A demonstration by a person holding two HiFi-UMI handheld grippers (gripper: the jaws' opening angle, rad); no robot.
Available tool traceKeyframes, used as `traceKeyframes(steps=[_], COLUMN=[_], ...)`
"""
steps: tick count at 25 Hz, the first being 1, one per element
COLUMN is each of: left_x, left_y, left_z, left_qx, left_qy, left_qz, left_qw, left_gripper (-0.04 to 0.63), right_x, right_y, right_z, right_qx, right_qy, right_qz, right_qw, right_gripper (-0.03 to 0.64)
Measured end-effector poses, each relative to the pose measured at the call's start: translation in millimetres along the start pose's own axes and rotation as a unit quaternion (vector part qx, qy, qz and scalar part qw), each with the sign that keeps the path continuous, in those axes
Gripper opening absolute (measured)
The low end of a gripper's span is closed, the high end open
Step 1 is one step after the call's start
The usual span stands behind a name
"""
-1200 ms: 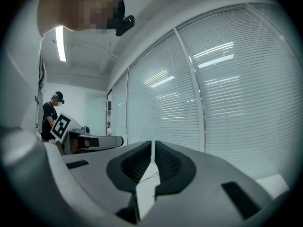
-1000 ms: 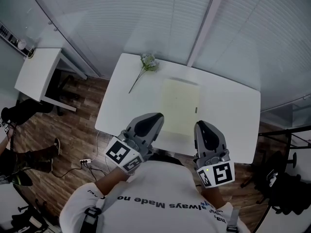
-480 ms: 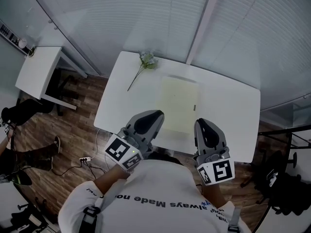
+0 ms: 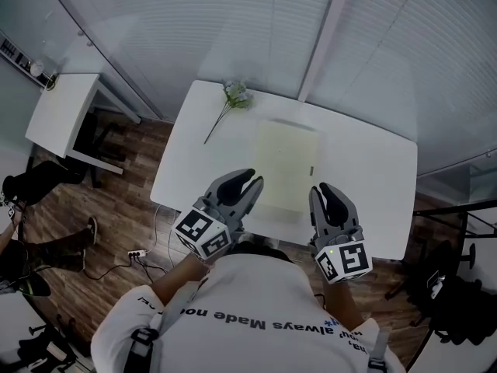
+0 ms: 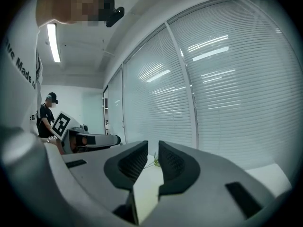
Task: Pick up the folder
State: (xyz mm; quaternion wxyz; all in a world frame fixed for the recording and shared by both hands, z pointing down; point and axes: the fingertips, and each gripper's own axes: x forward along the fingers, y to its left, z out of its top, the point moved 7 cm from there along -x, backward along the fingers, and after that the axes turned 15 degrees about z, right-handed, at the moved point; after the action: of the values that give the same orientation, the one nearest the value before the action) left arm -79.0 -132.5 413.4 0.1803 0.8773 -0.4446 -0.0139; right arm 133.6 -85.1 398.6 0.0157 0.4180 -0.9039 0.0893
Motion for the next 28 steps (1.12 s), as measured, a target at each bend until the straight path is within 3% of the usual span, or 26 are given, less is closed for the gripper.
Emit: traceKeyframes(steps=[13, 28], left_x=[21, 45], left_y=[29, 62], left_z=[-49, -125], left_qx=[-0.004, -0.021], left_qy=[0.043, 0.133], left_qz=[0.03, 0.054], left_qw=[0.9986, 0.9894], left_gripper=[0.114, 0.183], right_x=[9, 14], right_y=[-31, -63], right_z=[-68, -141], right_qx=[0.04, 0.084], right_qy=[0.043, 0.101], right_qz=[-0.023, -0.032], right_qw=[0.998, 0.991], right_gripper=[0.13, 0.201])
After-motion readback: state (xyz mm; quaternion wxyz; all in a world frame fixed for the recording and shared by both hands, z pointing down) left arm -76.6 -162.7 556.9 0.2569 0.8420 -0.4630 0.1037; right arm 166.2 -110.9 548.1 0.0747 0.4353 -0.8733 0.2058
